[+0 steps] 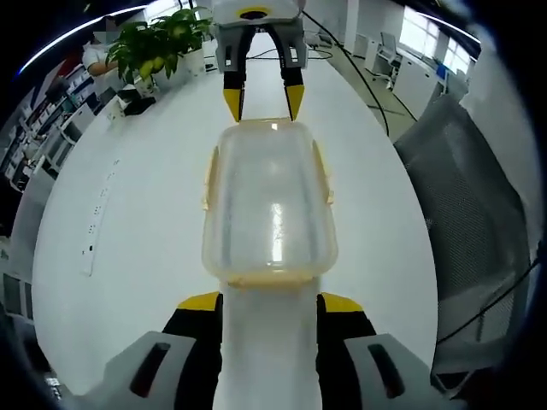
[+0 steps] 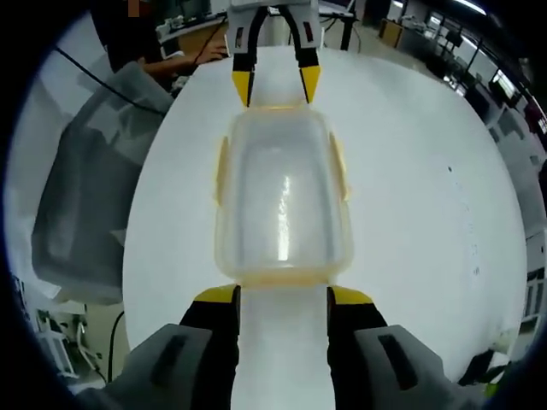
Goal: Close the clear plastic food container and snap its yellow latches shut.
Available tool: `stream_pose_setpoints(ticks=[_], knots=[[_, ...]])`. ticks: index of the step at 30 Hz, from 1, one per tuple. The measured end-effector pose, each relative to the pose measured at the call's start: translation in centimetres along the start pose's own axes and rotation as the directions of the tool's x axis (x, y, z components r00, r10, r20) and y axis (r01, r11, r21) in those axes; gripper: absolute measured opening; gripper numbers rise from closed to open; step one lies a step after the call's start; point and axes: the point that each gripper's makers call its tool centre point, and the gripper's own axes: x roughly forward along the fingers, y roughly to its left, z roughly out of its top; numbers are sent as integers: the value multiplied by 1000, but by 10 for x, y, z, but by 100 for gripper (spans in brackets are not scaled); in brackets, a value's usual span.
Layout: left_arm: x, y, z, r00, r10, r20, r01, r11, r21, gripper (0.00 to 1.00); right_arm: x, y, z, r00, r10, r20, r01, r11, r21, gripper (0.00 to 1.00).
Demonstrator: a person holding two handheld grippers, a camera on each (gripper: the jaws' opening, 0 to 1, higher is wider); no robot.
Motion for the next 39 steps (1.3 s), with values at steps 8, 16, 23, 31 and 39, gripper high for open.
stream_pose_setpoints(ticks=[8, 16, 23, 31, 39], knots=[[-10, 4, 11, 997, 66, 27, -63, 994, -85, 35, -11, -1, 9, 998, -49, 50, 45, 997, 69, 37], [-11, 4, 13, 991, 133, 32, -123, 969, -214, 35, -14, -5, 9, 987, -119, 104, 96, 974, 206, 34], [-12, 5, 10, 985, 172, 20, -157, 936, -316, 33, -13, -4, 9, 978, -165, 127, 124, 953, 278, 34], [-14, 13, 11, 964, 265, 19, -227, 858, -460, 29, -11, -2, 16, 953, -237, 188, 140, 896, 422, 33], [-10, 11, 11, 950, 311, 4, -266, 818, -510, 30, -10, -5, 8, 934, -293, 205, 134, 819, 558, 32]])
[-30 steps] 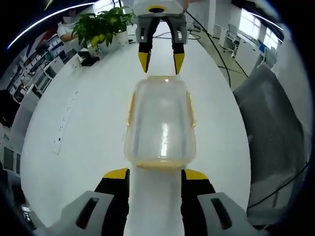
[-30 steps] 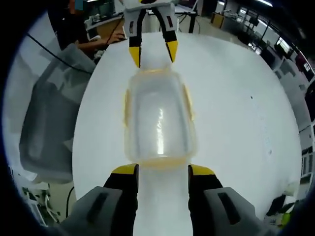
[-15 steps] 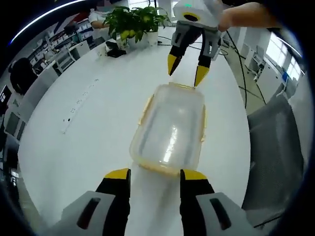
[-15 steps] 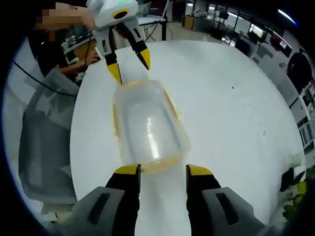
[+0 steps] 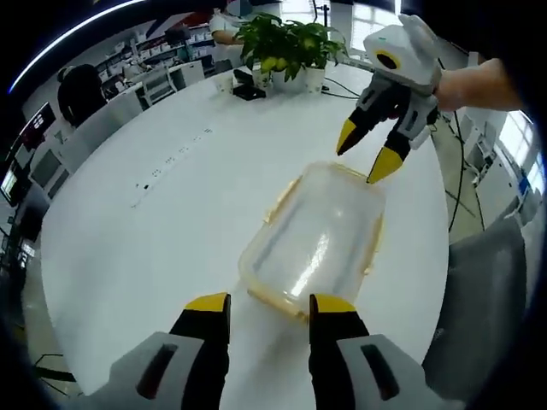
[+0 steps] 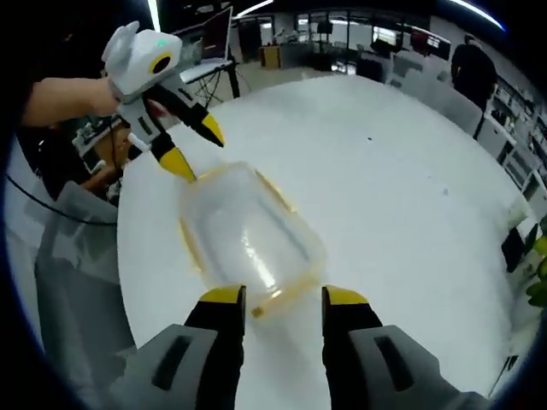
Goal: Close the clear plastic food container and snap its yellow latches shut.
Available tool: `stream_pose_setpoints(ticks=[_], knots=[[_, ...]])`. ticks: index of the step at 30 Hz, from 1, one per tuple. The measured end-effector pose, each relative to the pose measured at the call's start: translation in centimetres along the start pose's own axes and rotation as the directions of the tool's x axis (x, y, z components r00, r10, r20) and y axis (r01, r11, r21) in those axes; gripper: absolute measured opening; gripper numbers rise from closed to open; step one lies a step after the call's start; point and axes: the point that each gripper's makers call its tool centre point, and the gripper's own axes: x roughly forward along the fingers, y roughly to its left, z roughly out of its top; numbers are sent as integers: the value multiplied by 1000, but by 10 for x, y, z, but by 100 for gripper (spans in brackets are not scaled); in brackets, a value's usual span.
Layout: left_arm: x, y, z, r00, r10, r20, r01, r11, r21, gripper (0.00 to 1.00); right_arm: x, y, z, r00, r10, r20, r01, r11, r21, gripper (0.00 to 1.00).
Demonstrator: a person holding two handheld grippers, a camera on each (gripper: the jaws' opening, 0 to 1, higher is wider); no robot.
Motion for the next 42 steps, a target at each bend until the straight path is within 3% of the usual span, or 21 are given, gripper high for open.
stream_pose_setpoints(ticks=[9, 15, 42], knots=[[-1, -2, -9, 999, 34, 17, -31, 990, -139, 30, 4, -1, -1, 1000, -15, 27, 13, 997, 70, 31], [2, -7, -8, 997, 14, 72, 8, 954, -299, 28, 7, -3, 0, 999, -12, 47, 6, 992, 124, 30], [10, -12, -9, 994, -12, 109, 60, 890, -452, 24, 10, 2, 0, 995, 8, 95, -29, 976, 216, 26]])
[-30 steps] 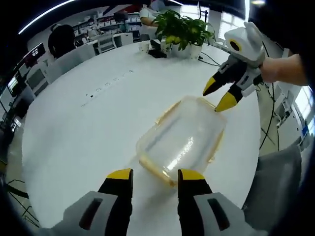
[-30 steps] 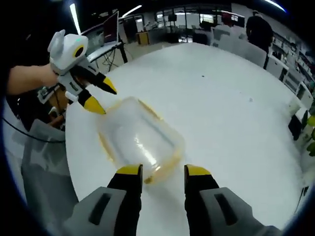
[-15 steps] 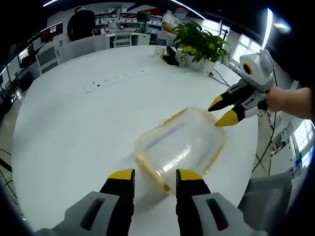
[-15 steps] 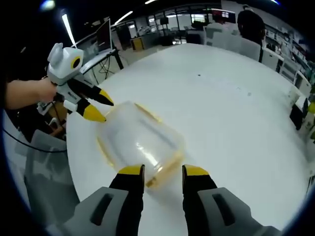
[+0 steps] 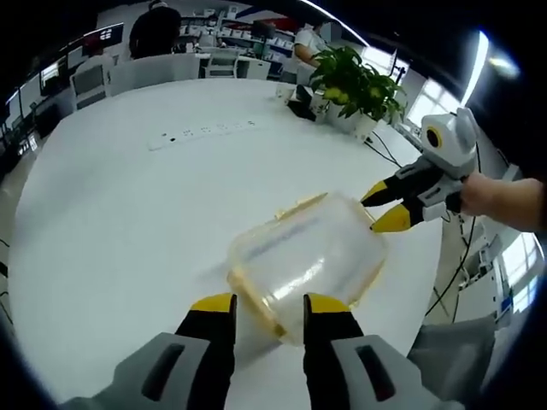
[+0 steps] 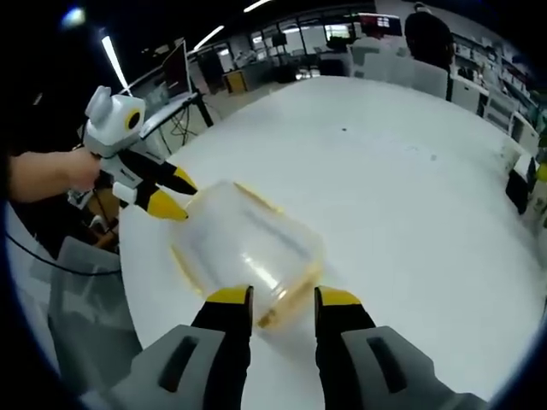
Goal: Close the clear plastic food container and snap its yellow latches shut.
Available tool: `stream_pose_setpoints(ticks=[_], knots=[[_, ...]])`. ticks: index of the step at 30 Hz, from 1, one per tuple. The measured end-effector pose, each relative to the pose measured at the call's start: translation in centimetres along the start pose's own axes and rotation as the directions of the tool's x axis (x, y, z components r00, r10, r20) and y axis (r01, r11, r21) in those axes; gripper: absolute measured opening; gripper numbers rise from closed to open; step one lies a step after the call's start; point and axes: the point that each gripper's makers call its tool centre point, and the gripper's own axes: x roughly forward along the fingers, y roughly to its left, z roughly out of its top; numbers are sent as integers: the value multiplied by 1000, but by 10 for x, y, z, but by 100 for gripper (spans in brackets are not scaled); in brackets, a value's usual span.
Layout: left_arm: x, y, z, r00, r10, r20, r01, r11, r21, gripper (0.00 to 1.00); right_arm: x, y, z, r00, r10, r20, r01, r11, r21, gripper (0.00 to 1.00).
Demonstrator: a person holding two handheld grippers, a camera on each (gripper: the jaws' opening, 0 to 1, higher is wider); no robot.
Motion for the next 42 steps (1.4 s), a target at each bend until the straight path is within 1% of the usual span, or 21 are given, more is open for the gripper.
stream_pose_setpoints(ticks=[3, 8, 12, 17, 21, 25, 29, 32, 42], knots=[[1, -2, 0, 1000, -8, 7, 8, 999, -31, 23, 1, 1, -1, 1000, 19, 12, -19, 999, 41, 24], [1, -2, -1, 1000, -11, 13, 12, 999, -52, 23, 1, 0, -1, 1000, 23, 20, -25, 997, 78, 25], [1, -2, -3, 1000, -20, 15, 22, 993, -118, 23, 2, 0, -1, 999, 31, 27, -34, 992, 121, 25], [2, -2, -4, 999, -29, 13, 31, 990, -134, 23, 3, 0, -1, 999, 36, 30, -40, 990, 135, 25], [2, -3, -4, 999, -35, 10, 36, 989, -143, 23, 4, 0, -2, 998, 45, 35, -51, 981, 189, 26], [4, -2, -6, 998, -57, 2, 57, 979, -197, 23, 5, -1, -2, 998, 58, 39, -65, 972, 226, 25], [5, -1, -6, 997, -81, -4, 79, 973, -216, 23, 6, -1, -2, 996, 75, 39, -82, 965, 247, 25], [6, 0, -7, 995, -98, -3, 94, 964, -247, 23, 6, -1, -2, 996, 81, 38, -88, 962, 257, 24], [6, -1, -7, 994, -107, 0, 104, 963, -247, 22, 8, 0, -2, 995, 94, 37, -101, 954, 284, 24]])
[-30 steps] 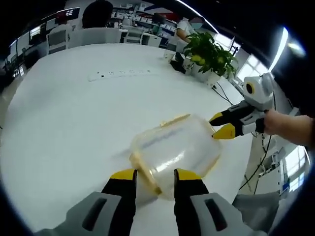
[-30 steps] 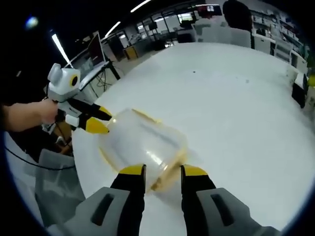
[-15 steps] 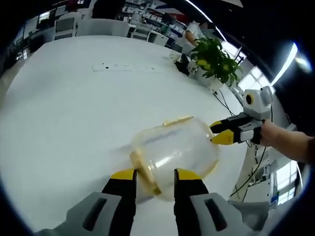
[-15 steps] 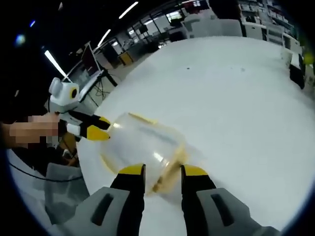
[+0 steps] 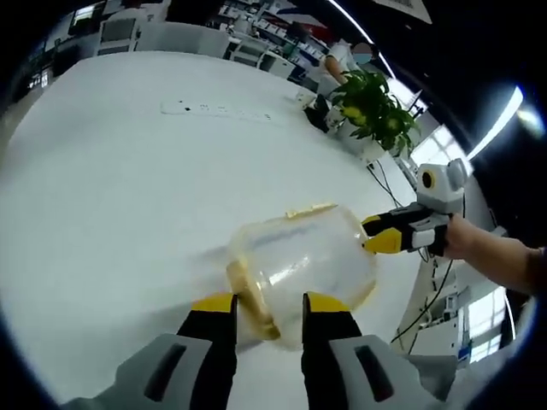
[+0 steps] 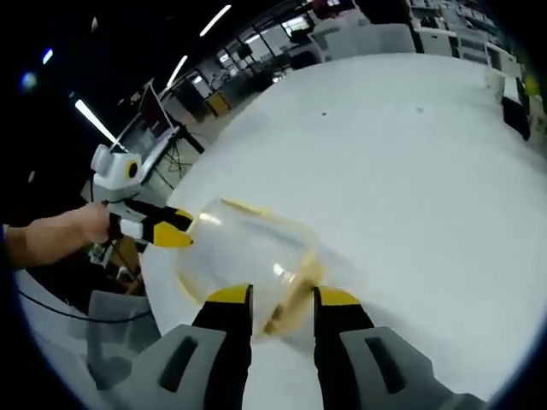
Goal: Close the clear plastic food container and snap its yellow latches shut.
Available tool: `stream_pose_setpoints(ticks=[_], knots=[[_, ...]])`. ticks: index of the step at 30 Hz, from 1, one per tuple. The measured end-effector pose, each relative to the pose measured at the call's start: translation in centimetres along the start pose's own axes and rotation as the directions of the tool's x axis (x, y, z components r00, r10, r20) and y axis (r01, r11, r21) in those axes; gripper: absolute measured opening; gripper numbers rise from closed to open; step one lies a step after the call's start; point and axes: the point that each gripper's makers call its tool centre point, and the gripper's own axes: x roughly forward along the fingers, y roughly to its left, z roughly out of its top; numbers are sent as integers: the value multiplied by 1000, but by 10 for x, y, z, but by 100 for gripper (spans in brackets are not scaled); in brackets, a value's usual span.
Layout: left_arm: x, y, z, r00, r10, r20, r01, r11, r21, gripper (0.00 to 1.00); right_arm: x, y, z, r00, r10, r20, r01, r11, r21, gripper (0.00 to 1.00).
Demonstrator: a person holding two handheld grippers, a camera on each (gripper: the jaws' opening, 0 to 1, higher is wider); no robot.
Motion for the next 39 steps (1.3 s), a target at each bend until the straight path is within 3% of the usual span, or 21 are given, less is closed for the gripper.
stream_pose_setpoints(ticks=[7, 18, 19, 20, 21, 24, 39], knots=[[1, 2, -1, 1000, -21, -8, 20, 999, -27, 21, 0, -1, -1, 1000, 22, 7, -22, 999, 43, 24], [3, 2, 1, 999, -35, -5, 35, 999, -27, 18, 0, -1, 0, 999, 38, 6, -39, 998, 41, 23], [4, -1, -2, 999, -49, -22, 48, 996, -75, 18, -1, -2, 0, 999, 39, 7, -39, 998, 44, 23], [5, 0, 0, 999, -53, -6, 53, 997, -53, 18, 1, -2, 0, 999, 46, 12, -47, 998, 49, 21], [5, -2, -1, 998, -56, -4, 56, 997, -55, 18, 3, -3, -5, 1000, 24, -4, -23, 991, 131, 22], [8, -7, -1, 999, -54, -4, 53, 997, -50, 18, 8, -3, -1, 999, 48, 21, -50, 995, 81, 22], [8, -10, -4, 998, -57, 9, 58, 997, -50, 18, 13, 1, 1, 999, 46, 27, -48, 996, 77, 22]])
